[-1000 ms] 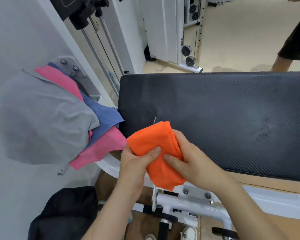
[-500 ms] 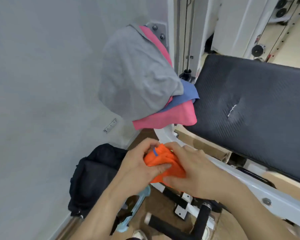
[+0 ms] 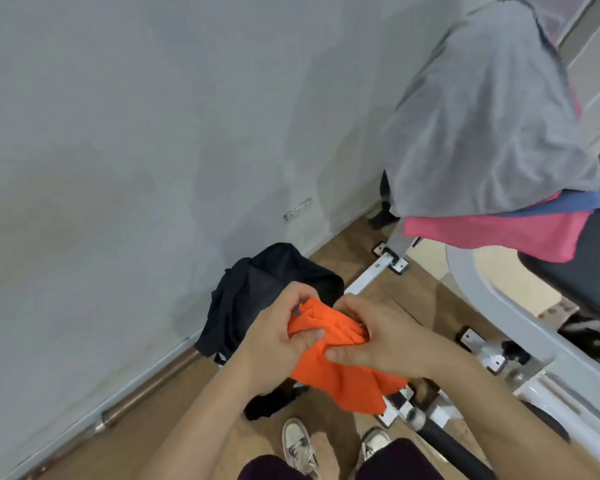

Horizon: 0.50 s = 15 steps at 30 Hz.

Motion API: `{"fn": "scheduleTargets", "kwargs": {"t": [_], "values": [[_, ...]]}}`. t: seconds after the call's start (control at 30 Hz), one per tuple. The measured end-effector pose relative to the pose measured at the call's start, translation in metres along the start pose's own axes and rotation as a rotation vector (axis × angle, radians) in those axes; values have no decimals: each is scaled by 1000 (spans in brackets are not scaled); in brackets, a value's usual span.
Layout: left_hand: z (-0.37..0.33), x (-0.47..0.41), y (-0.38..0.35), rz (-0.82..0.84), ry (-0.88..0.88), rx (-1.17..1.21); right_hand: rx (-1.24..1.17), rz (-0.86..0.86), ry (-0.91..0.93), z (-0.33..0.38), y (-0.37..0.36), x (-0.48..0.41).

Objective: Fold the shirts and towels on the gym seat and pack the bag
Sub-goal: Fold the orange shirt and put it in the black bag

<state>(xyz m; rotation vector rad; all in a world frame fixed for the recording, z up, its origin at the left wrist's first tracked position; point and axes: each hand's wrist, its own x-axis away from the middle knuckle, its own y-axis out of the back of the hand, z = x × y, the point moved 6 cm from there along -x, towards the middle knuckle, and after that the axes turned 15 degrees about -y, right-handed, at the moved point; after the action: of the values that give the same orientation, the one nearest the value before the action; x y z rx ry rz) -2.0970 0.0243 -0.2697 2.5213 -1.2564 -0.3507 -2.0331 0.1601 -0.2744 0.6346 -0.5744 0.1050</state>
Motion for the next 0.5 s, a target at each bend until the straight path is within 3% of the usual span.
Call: {"fn": "scheduleTargets", "kwargs": {"t": [0.13,0.23,0.33,0.5], "values": [[39,-10,24,-78,57,74,-46,68,-4,4,-8,-48],[96,-25,47,-149,193,-82,-183,0,-93,-26,14,-94],[174,-39,59,-18,352,-399,-271,-169,-243,-85,32,-156],[298,-75,25,185,439,-647,-179,-209,-336,-152,9,-252]]}}
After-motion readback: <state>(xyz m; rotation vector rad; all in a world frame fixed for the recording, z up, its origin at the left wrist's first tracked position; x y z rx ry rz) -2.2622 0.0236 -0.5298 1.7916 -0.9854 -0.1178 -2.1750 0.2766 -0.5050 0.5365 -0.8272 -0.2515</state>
